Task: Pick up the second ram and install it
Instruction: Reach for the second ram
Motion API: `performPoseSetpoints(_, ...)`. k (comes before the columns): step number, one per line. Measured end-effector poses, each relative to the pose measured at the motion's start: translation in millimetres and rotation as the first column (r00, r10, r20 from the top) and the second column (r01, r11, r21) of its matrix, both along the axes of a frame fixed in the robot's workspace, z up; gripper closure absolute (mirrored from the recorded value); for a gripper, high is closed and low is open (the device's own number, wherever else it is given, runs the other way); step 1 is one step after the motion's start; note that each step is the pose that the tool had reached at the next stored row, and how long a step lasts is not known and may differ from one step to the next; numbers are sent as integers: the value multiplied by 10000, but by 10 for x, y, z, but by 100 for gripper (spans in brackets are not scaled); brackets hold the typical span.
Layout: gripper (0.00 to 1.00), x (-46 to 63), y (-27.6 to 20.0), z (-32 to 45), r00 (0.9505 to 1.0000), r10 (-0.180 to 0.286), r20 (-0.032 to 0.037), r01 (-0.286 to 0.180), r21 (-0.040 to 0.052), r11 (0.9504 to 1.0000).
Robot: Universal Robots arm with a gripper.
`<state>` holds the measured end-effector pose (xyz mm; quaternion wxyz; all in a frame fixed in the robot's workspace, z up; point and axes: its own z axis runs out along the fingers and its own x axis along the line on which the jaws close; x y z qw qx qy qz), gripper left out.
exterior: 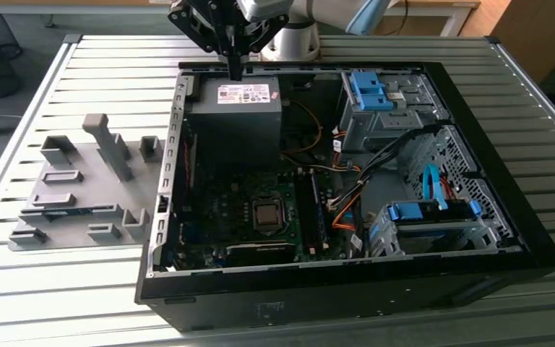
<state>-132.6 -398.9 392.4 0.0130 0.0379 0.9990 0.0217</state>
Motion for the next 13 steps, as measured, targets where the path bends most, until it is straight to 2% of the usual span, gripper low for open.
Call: performPoseSetpoints(13, 89, -30, 0, -7, 10000, 0, 1, 0, 0, 10000)
